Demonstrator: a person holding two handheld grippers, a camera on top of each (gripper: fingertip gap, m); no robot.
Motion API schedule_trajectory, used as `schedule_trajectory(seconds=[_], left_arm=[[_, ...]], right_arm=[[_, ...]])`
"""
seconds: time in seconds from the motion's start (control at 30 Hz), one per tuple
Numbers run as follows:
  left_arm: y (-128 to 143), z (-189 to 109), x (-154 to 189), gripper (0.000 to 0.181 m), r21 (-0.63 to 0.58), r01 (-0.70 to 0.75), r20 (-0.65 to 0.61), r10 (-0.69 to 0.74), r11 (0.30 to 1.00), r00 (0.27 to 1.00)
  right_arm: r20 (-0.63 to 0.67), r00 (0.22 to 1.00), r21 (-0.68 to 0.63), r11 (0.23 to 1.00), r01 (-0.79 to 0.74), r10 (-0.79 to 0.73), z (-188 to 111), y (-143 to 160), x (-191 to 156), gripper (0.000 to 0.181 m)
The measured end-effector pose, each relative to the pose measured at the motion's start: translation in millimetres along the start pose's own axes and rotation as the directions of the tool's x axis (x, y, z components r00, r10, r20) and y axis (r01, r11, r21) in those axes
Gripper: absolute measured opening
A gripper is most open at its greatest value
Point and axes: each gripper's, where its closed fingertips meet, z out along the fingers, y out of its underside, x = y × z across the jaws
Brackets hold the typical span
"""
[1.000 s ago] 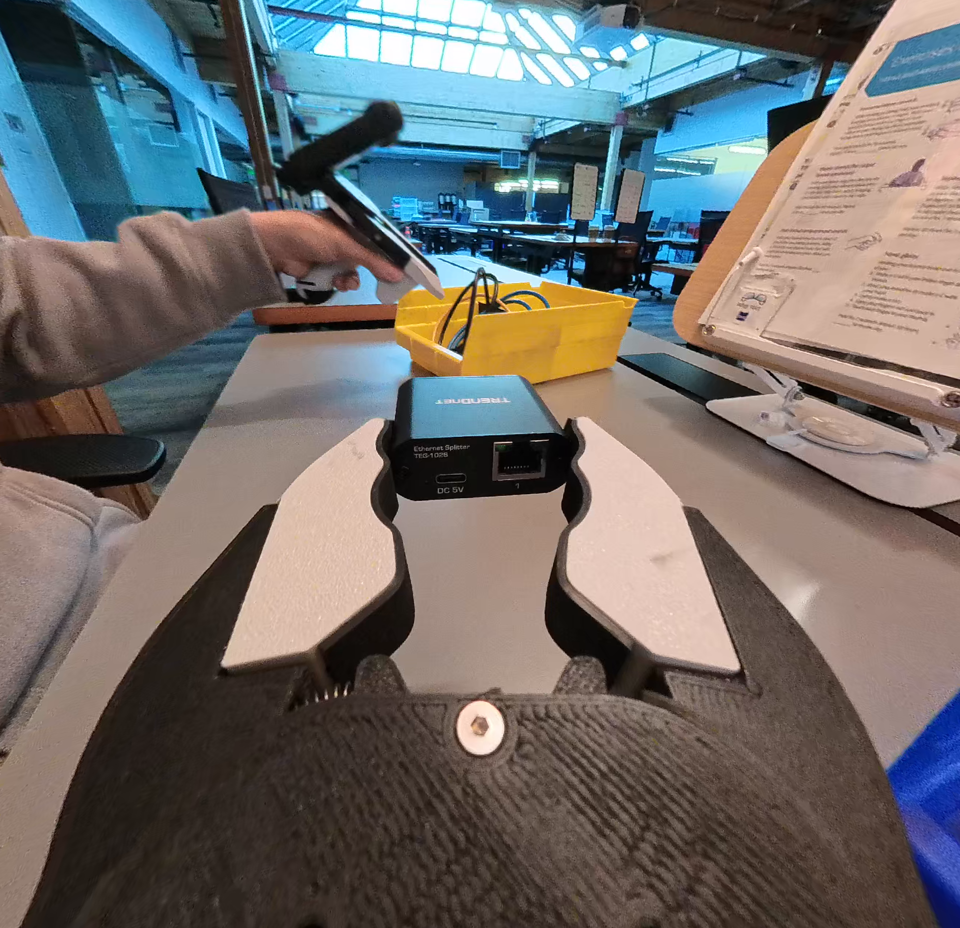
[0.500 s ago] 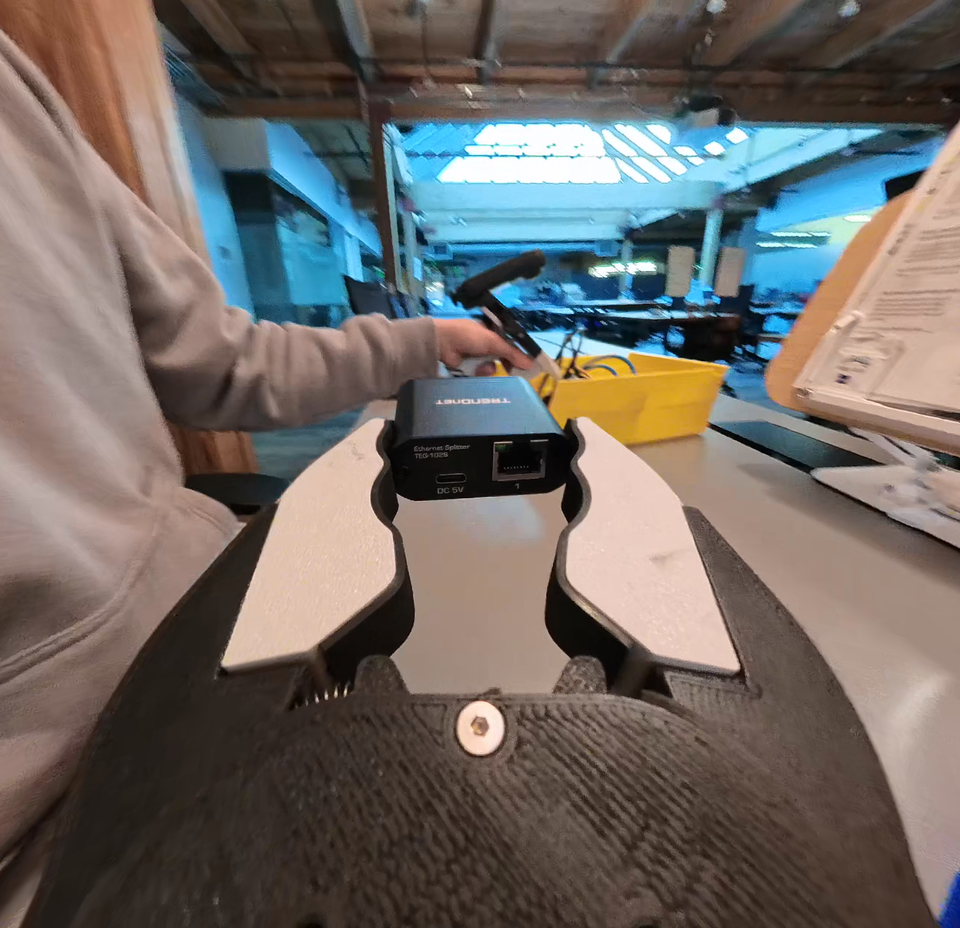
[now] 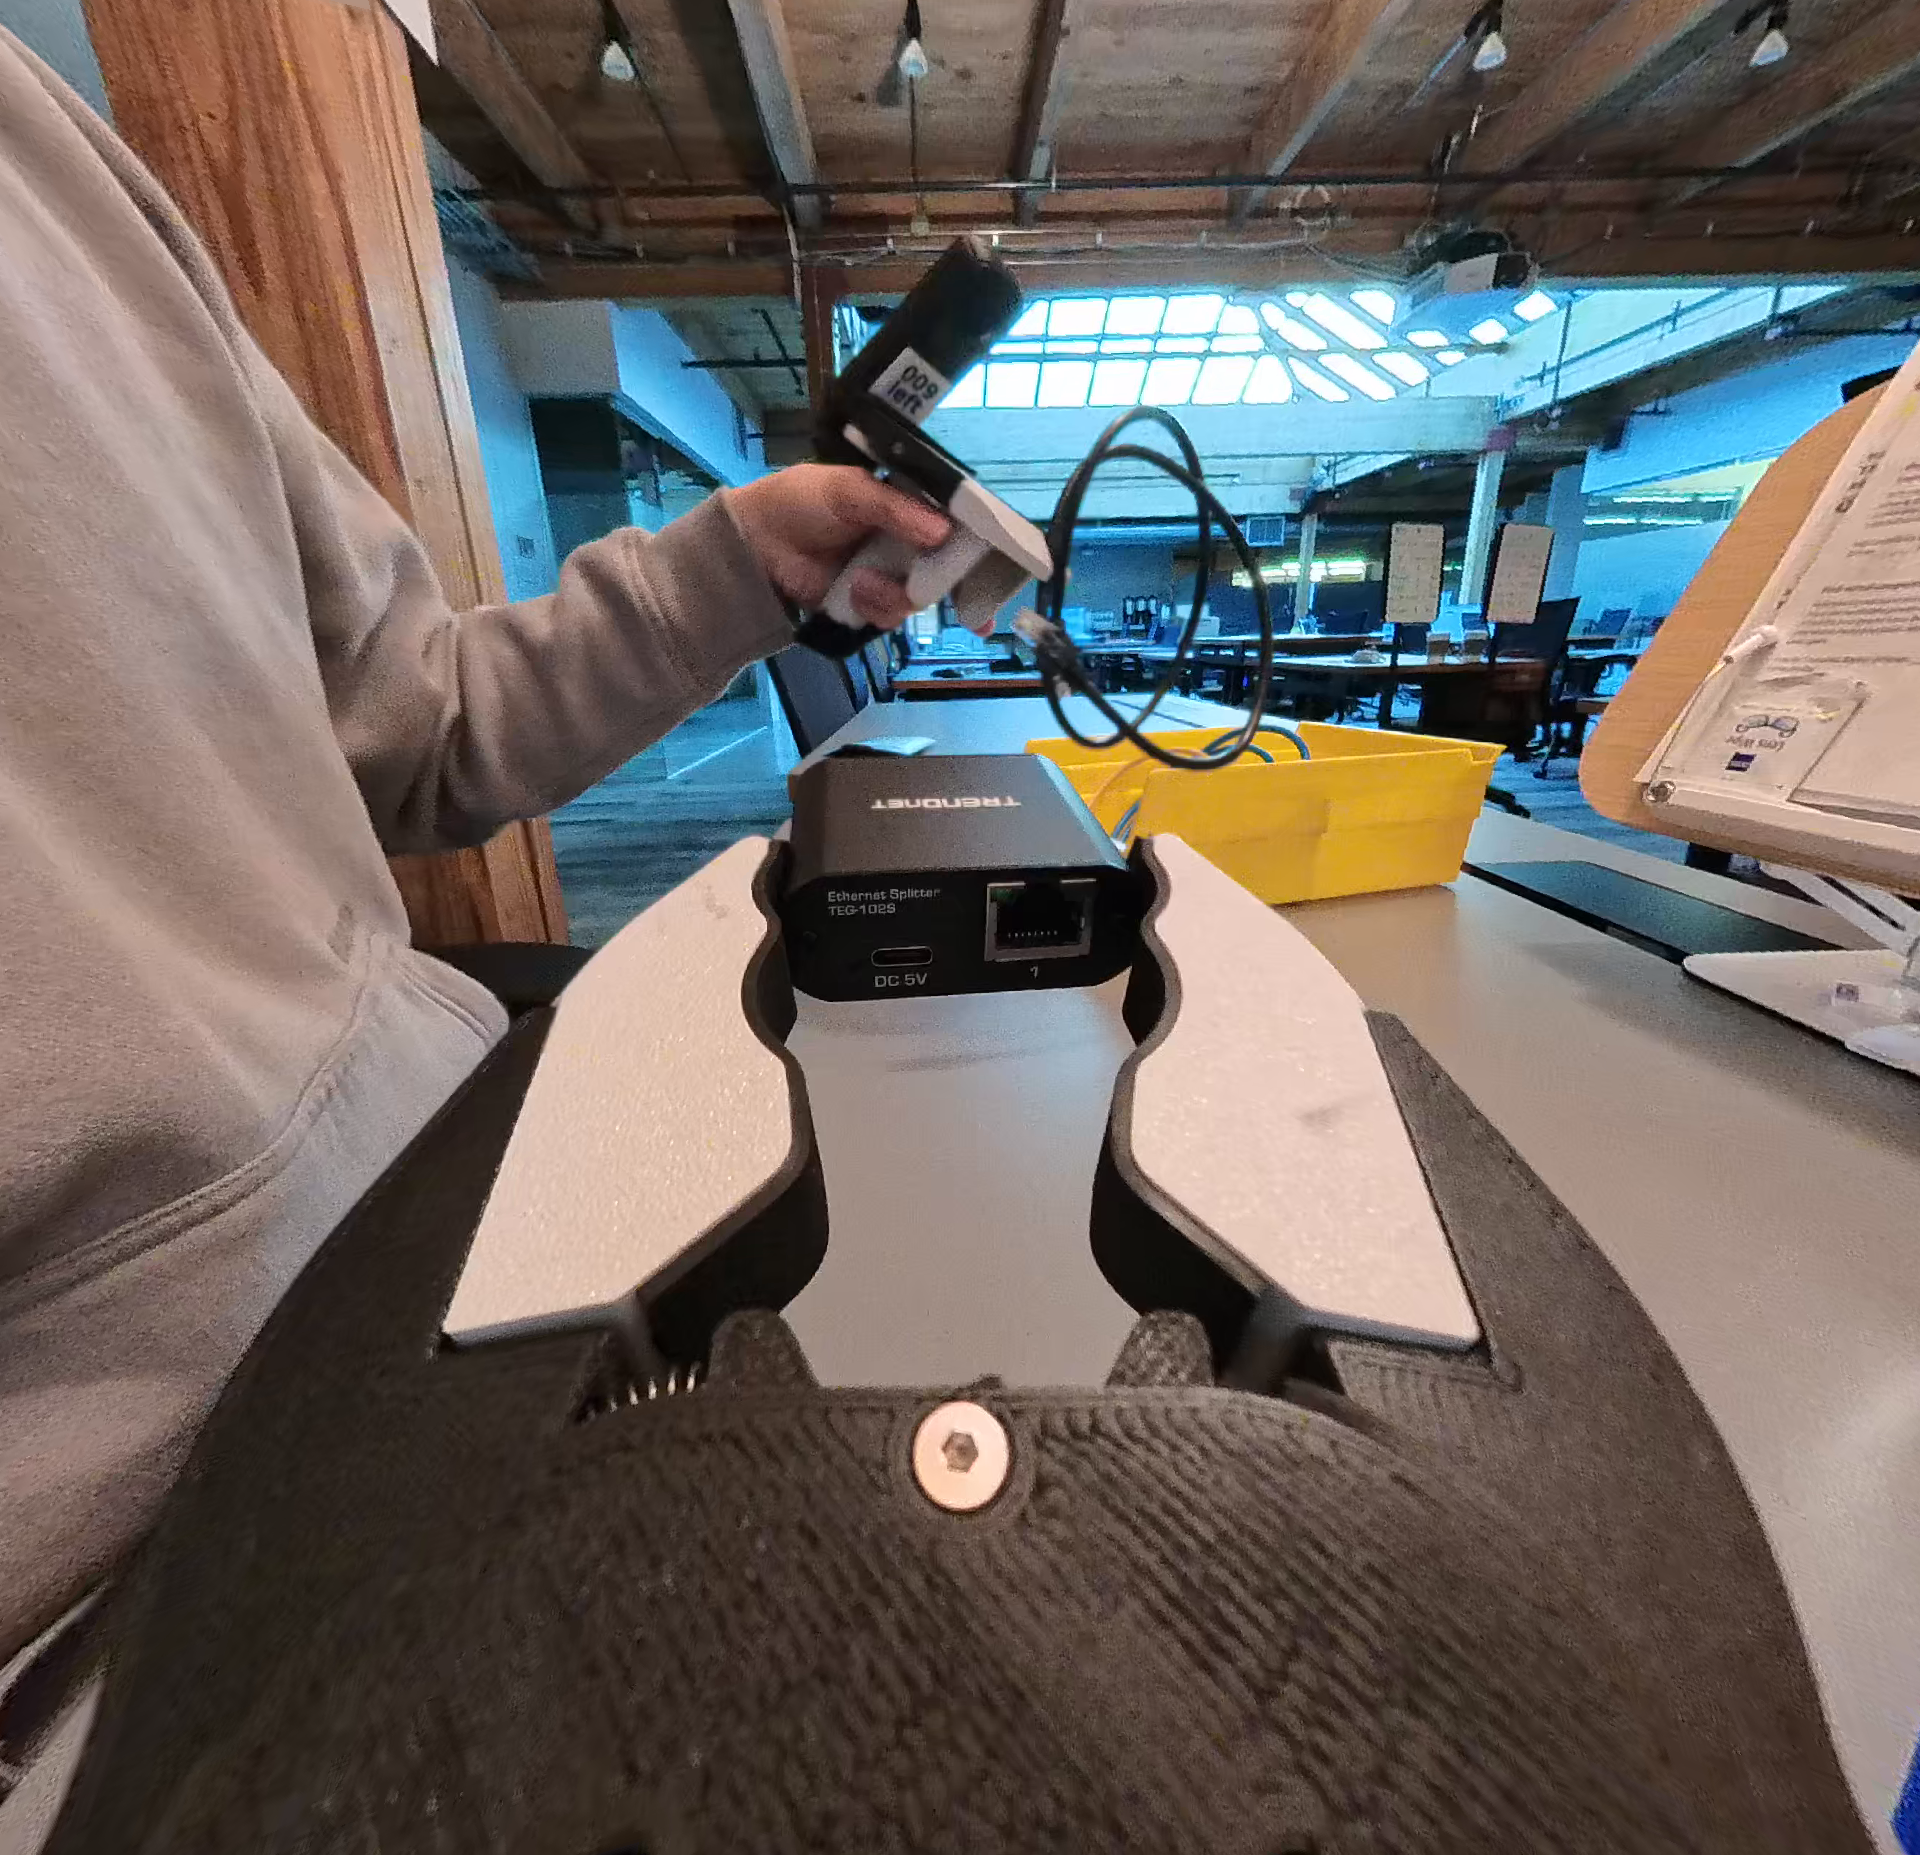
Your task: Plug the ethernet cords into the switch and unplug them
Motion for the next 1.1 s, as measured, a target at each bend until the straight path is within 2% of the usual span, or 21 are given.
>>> schedule_trajectory(seconds=[0.03, 0.13, 0.2, 0.3, 0.4, 0.5, 0.57, 0.67, 0.77, 0.83, 0.97, 1.1], left_arm=[[2, 10, 21, 0.005, 0.023, 0.051, -0.123, -0.048, 0.998, 0.991], [6, 36, 60, 0.005, 0.136, 0.172, -0.399, -0.105, 0.976, 0.911], [14, 54, 66, 0.005, 0.198, 0.261, -0.494, -0.134, 0.945, 0.859], [36, 84, 65, 0.005, 0.176, 0.420, -0.604, -0.239, 0.890, 0.761], [68, 117, 48, 0.005, 0.094, 0.503, -0.528, -0.385, 0.859, 0.757], [70, 122, 52, 0.005, 0.135, 0.467, -0.529, -0.334, 0.874, 0.780], [74, 123, 55, 0.005, 0.119, 0.389, -0.490, -0.287, 0.914, 0.823], [82, 120, 47, 0.005, 0.136, 0.238, -0.360, -0.175, 0.962, 0.916], [88, 115, 35, 0.005, 0.207, 0.150, -0.192, -0.110, 0.967, 0.975], [94, 113, 43, 0.005, 0.246, 0.101, -0.167, -0.060, 0.964, 0.984], [105, 120, 47, 0.006, 0.246, 0.061, -0.074, -0.044, 0.967, 0.996], [115, 135, 63, 0.008, 0.160, -0.015, -0.027, 0.020, 0.987, 0.999]], right_arm=[[0.000, 1.000, 0.006, 1.000, -0.005, 0.005, 0, 1, 0, 0.062], [-0.014, 1.000, 0.034, 0.999, -0.013, 0.014, -1, 3, 1, 0.062], [-0.022, 1.000, 0.038, 0.999, -0.018, 0.019, -4, 5, 3, 0.062], [-0.041, 0.999, 0.041, 0.999, -0.017, 0.019, -9, 6, 7, 0.062], [-0.045, 0.999, 0.041, 0.999, -0.014, 0.016, -12, 6, 7, 0.062], [-0.051, 0.999, 0.012, 1.000, -0.001, 0.002, -12, 10, 7, 0.062], [-0.050, 0.999, 0.002, 1.000, 0.000, 0.000, -11, 12, 6, 0.062], [-0.043, 0.999, 0.012, 1.000, -0.004, 0.005, -10, 11, 6, 0.062], [-0.044, 0.999, 0.016, 1.000, -0.004, 0.005, -10, 11, 6, 0.062], [-0.044, 0.999, 0.022, 1.000, -0.009, 0.010, -11, 10, 7, 0.062], [-0.044, 0.999, 0.032, 0.999, -0.013, 0.015, -12, 9, 7, 0.062], [-0.045, 0.999, 0.033, 0.999, -0.012, 0.013, -12, 9, 7, 0.062]])
